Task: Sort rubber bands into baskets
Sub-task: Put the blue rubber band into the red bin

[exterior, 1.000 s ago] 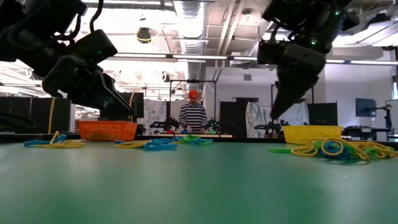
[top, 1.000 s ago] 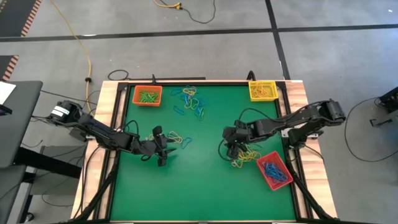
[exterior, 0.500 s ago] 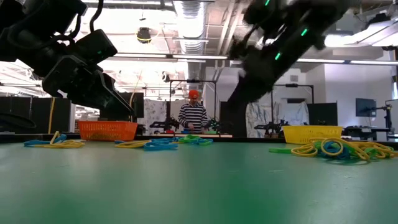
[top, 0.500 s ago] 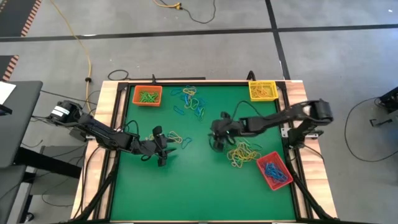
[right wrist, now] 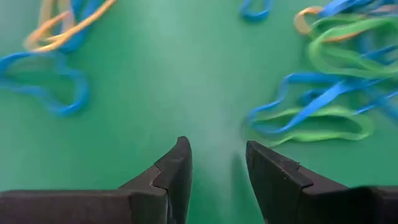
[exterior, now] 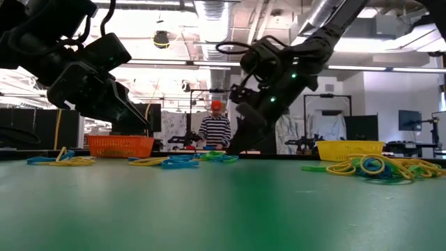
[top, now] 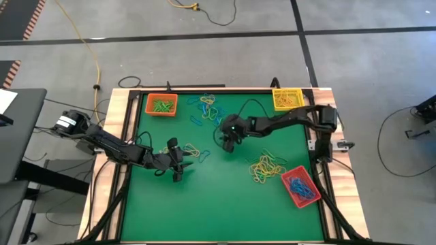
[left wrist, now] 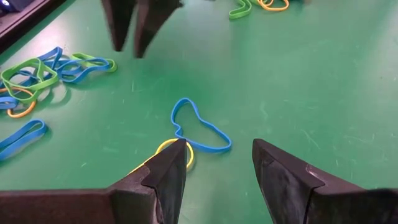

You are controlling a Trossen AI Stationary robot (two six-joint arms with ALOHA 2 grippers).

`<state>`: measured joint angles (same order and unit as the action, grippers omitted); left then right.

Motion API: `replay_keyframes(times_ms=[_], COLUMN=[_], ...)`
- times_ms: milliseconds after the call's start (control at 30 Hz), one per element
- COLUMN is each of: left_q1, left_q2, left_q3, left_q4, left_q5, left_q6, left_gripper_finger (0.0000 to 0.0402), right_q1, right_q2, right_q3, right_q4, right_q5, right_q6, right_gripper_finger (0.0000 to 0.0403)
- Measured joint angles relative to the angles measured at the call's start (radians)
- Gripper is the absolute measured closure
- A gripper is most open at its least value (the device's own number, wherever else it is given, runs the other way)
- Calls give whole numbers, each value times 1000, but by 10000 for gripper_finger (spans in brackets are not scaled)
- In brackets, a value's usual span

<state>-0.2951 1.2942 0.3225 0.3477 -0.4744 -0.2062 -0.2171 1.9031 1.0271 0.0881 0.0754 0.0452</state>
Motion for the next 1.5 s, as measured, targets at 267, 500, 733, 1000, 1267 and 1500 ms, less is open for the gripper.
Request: replay_keyframes(times_ms=[267, 500, 733, 1000, 1267, 1500], left_q1=[0, 0, 0, 0, 1, 1], left_q2=[0, 0, 0, 0, 0, 0], left_q3=[0, 0, 1, 0, 0, 0], left_q4=[-1, 0, -20, -23, -23, 0], left_q5=[0, 0, 0, 6, 8, 14], left_q6=[0, 0, 0, 0, -28, -65], left_gripper_finger=[228, 228, 228, 228, 228, 228], right_q1=[-50, -94, -87, -68, -58, -53], right_q2=[19, 37, 114, 103, 24, 8], right_q3=[57, 69, 99, 127, 127, 127], right_q4=[6, 34, 29, 20, -66, -82], right_q5=[36, -18, 16, 36, 41, 33], right_q6=[-17, 27, 34, -17, -28, -27], right_gripper_finger=[223, 223, 234, 379, 389, 329])
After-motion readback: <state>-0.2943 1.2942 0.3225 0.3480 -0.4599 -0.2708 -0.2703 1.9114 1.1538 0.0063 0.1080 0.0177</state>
